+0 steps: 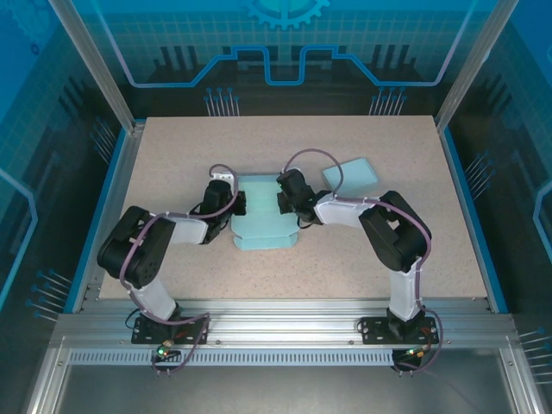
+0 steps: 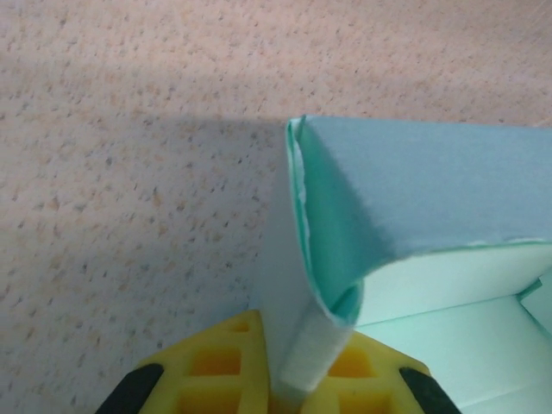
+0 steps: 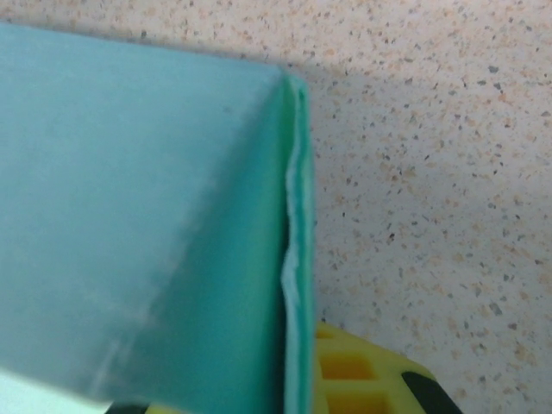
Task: Fold the paper box
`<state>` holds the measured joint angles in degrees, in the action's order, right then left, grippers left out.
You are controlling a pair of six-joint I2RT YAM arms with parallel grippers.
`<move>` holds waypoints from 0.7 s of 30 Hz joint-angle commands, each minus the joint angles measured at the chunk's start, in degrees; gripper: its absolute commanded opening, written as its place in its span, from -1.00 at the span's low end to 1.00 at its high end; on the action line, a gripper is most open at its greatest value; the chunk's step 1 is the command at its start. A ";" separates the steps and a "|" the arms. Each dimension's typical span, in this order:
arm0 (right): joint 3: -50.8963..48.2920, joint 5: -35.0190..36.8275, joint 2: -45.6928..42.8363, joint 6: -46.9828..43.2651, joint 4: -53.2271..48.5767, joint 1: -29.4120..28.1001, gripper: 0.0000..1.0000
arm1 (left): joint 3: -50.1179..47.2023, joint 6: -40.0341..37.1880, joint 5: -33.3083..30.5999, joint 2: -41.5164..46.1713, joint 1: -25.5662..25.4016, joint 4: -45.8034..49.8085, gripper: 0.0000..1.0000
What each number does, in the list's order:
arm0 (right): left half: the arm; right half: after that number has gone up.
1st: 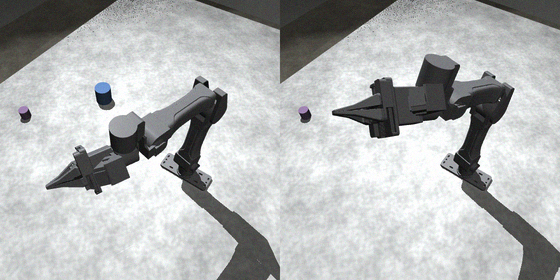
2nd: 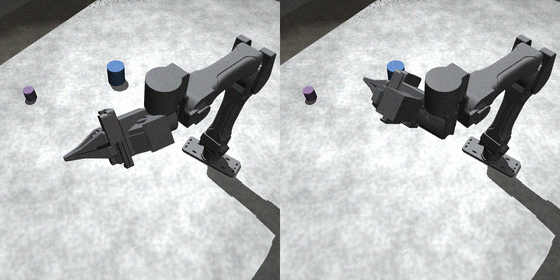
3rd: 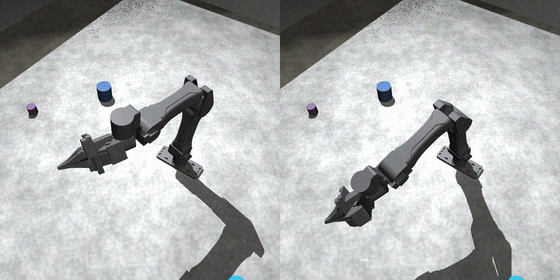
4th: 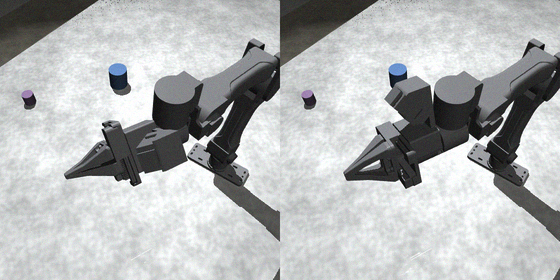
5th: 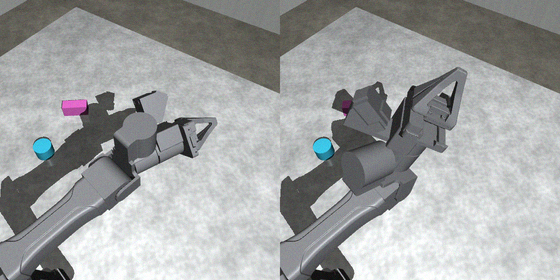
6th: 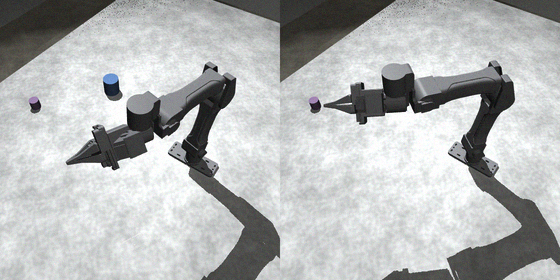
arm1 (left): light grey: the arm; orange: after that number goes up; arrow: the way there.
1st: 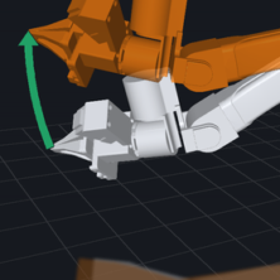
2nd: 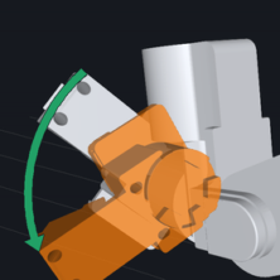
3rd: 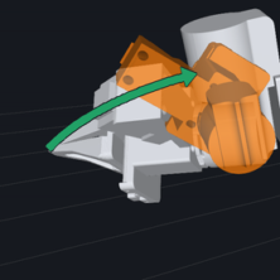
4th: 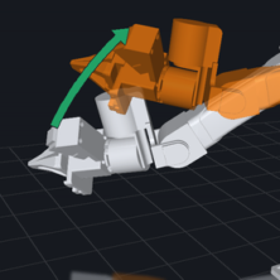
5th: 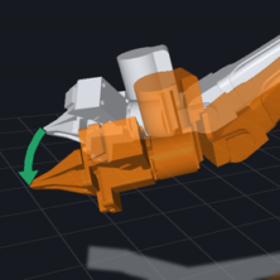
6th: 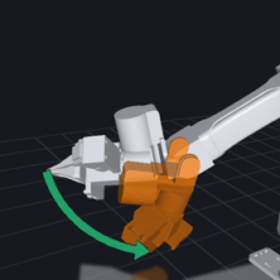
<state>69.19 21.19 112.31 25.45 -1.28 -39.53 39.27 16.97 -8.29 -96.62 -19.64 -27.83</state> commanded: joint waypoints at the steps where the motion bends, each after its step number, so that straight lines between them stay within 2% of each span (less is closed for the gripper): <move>1: 4.46 -1.02 0.09 -0.06 -17.64 -0.92 -0.93 | 6.94 10.01 -0.14 6.55 0.13 18.19 -0.86; 6: 11.72 -0.49 -0.32 0.86 -35.25 -1.18 -0.90 | 9.83 17.52 3.12 12.16 -1.39 36.90 -0.78; 9: 13.71 0.15 -0.65 1.01 -41.98 -1.68 -0.89 | 9.31 20.38 4.37 14.65 -3.39 43.08 -0.74; 15: 16.28 5.78 0.95 0.80 -52.30 -4.36 -0.88 | 4.81 27.00 9.08 15.68 -6.86 44.97 -0.87; 19: 17.82 11.72 3.02 1.70 -57.04 -6.24 -0.83 | 3.22 28.67 8.53 14.82 -8.32 45.56 -0.99; 21: 17.53 12.38 3.56 1.80 -56.64 -6.30 -0.81 | 2.67 28.91 7.37 14.70 -8.40 45.77 -1.00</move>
<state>86.98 24.73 113.38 27.29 -48.49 -46.44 43.05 42.17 -0.99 -83.05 -28.25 14.52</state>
